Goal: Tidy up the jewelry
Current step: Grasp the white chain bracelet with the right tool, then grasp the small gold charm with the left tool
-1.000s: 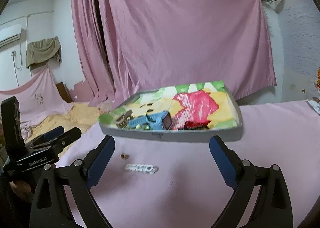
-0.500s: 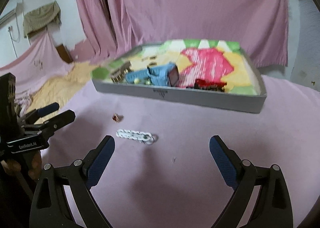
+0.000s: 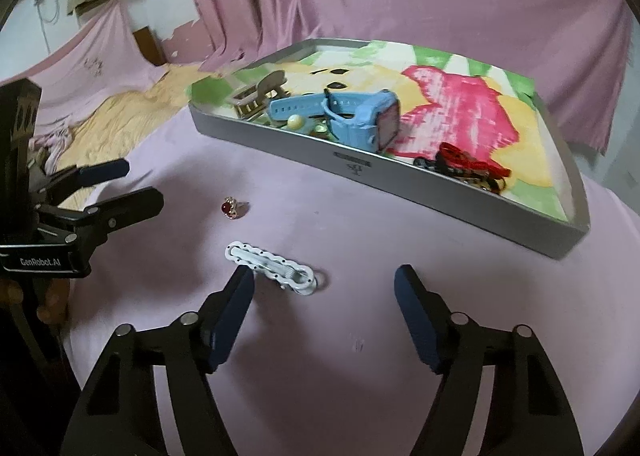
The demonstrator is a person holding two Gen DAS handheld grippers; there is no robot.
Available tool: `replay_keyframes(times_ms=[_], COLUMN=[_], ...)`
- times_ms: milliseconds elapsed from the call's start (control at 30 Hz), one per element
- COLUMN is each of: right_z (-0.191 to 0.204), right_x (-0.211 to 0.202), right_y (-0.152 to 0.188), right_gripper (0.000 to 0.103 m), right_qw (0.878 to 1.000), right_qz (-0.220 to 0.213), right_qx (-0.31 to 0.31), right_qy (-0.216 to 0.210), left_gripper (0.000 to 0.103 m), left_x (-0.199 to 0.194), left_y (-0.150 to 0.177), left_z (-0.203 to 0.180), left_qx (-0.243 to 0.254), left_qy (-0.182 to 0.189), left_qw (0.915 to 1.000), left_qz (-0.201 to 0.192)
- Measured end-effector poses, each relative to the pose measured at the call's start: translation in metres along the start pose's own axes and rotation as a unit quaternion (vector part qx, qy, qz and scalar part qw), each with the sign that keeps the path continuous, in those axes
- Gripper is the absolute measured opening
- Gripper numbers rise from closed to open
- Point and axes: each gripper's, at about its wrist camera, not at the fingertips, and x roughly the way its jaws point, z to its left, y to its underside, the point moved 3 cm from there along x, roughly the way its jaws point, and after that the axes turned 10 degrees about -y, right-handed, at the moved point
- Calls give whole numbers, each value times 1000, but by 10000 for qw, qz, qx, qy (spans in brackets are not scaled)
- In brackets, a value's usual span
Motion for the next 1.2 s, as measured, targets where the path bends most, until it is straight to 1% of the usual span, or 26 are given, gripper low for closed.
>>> replay_keyframes(times_ms=[33,133,200,333,400,467,533,600,633,667,733,867,900,967,1100,1200], right_z=[1,3,5,3,-1,-7,-10,-12,-13,-13,-14,-18,-20,-22,-26,-27], right_x=[1,2,2,2,0,0,-1,-1,-1,-1,0,-2,-2,-4,-8,-9], right_y=[-2,-5,-6,-7,-7,-7,-7,-6,-6,-6,-6,-5,-4,-3,-1,2], right_gripper=[65,53,42,33,25,21,19,16,16,16,16,16,16,16,16,16], right_qw=[10000,9998,9997,9997,9998,9999,9999,9999,9999,9999,9999,9999,9999,9999,9995,9993], right_qz=[18,46,43,7,-24,-55,-79,-88,-91,-93,-92,-99,-100,-105,-143,-164], right_qx=[-51,-163,-232,-254,-182,-77,-3,38,52,58,57,99,112,135,270,332], right_qy=[-10,-67,-79,-57,-52,-59,-108,-99,-116,-131,-129,-93,-64,-3,27,28], left_gripper=[102,102,102,102,102,102,102,102,100,98,88,80,76,73,59,53], left_x=[0,2,3,7,7,9,9,10,10,10,11,15,15,16,17,18], left_y=[0,-1,-1,-4,-4,-5,-5,-6,-6,-6,-7,-7,-7,-8,-9,-10], left_z=[0,0,-1,-5,-9,-14,-19,-25,-27,-31,-36,-44,-46,-50,-56,-61], left_qx=[0,8,7,54,95,158,220,289,315,355,431,533,548,601,696,746], left_qy=[1,-16,-4,42,79,140,196,255,280,316,354,455,484,495,538,549], left_qw=[10000,10000,10000,9999,9998,9996,9994,9990,9988,9985,9980,9967,9964,9959,9951,9947], left_qz=[4,46,81,111,124,168,206,237,245,253,299,419,435,457,460,447])
